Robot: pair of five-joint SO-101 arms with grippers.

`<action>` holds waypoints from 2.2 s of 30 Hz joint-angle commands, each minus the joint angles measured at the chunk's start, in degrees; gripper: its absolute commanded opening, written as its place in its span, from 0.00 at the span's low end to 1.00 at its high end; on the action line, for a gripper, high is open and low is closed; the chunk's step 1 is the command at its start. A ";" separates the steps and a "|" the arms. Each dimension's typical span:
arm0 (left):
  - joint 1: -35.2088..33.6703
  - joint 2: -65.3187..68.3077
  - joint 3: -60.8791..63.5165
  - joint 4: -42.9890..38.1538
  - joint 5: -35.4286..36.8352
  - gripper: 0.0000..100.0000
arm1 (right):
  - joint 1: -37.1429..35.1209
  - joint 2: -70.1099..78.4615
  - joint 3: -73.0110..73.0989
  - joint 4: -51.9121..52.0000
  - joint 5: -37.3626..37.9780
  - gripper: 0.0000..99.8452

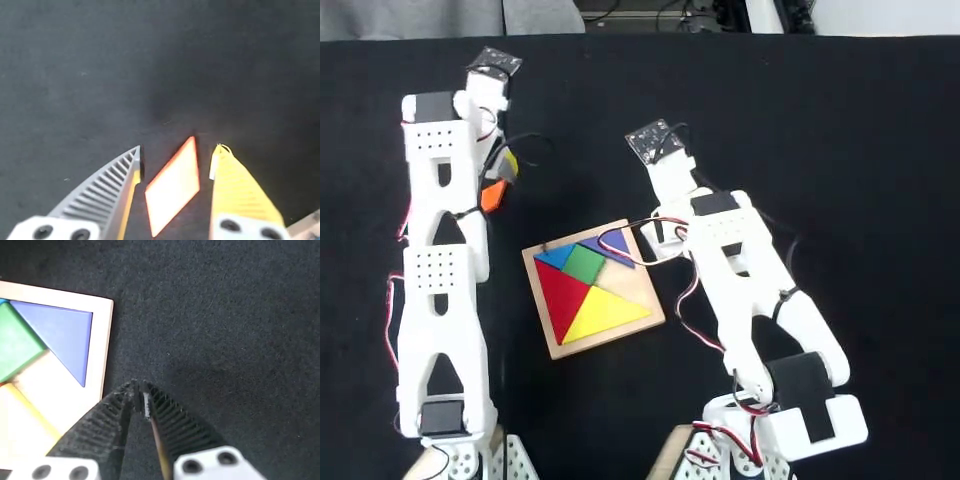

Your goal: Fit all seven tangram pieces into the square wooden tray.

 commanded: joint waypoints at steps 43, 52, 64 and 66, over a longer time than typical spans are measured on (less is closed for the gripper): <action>-0.66 -26.20 54.11 -19.52 -37.45 0.24 | 0.79 5.85 -2.33 -3.08 0.44 0.01; -0.75 -28.22 51.91 -19.08 -37.63 0.24 | 0.62 6.11 -2.51 -3.08 0.44 0.01; 4.09 -22.51 47.96 -19.25 -40.62 0.24 | 0.79 6.11 -2.51 -3.08 0.44 0.01; 3.56 -20.84 47.34 -19.25 -40.79 0.24 | 0.79 6.11 -2.51 -3.08 0.44 0.01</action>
